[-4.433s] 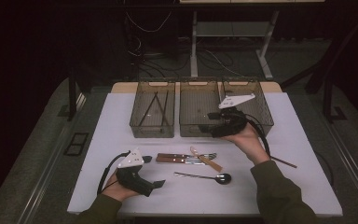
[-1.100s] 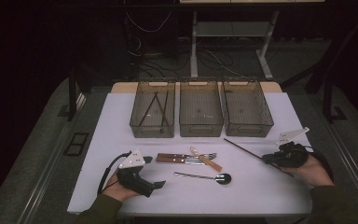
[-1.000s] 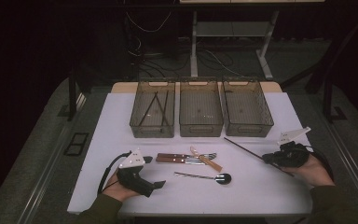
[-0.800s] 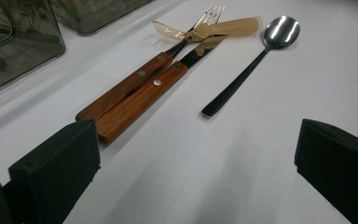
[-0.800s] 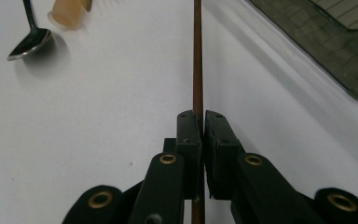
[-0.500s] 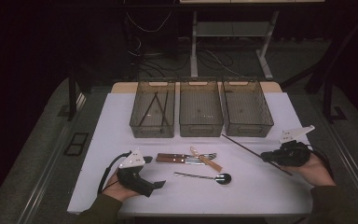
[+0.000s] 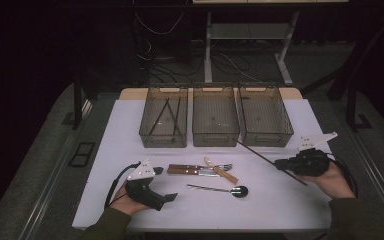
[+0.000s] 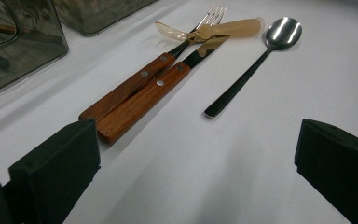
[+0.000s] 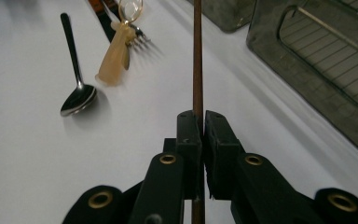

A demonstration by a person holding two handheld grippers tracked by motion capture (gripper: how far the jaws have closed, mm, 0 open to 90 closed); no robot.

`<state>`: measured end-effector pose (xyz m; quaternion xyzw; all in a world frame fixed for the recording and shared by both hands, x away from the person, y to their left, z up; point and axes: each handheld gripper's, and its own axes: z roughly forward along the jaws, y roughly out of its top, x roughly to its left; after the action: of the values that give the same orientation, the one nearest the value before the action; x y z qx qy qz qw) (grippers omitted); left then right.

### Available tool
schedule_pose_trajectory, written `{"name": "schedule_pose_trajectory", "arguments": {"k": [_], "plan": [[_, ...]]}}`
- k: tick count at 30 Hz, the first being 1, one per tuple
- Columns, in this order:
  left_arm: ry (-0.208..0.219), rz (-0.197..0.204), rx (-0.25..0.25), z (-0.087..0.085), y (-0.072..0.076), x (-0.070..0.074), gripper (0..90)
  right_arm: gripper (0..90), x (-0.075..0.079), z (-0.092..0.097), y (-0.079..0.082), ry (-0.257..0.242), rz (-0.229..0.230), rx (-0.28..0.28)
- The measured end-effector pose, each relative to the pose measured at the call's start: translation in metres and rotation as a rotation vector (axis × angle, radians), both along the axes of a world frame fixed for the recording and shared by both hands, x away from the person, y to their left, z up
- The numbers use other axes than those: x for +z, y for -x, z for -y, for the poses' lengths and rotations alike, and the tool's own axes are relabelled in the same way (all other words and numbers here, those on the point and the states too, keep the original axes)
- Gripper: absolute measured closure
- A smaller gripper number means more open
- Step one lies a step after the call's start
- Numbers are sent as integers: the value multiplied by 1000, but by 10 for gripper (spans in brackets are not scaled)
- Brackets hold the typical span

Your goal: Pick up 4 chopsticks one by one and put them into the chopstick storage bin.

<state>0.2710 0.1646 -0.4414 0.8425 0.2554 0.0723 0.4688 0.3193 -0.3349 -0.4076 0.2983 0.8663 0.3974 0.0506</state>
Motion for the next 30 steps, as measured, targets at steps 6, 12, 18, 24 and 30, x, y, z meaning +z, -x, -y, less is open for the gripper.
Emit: {"name": "schedule_pose_trajectory", "arguments": {"k": [6, 12, 18, 24, 30], "plan": [[-3, -2, -1, 0, 0, 0, 0, 853, 5, -5, -1, -53, 5, -18], [-5, -3, 1, 1, 0, 0, 0, 853, 9, -16, -5, -91, 2, -25], [-5, -3, 2, 1, 0, 0, 0, 853, 14, -29, -11, -106, 7, -47], [-5, -3, 1, 1, 0, 0, 0, 853, 19, -44, -17, -112, 19, -71], [-3, -2, 1, 1, 1, 0, 0, 853, 25, -61, -23, -111, 44, -87]]}}
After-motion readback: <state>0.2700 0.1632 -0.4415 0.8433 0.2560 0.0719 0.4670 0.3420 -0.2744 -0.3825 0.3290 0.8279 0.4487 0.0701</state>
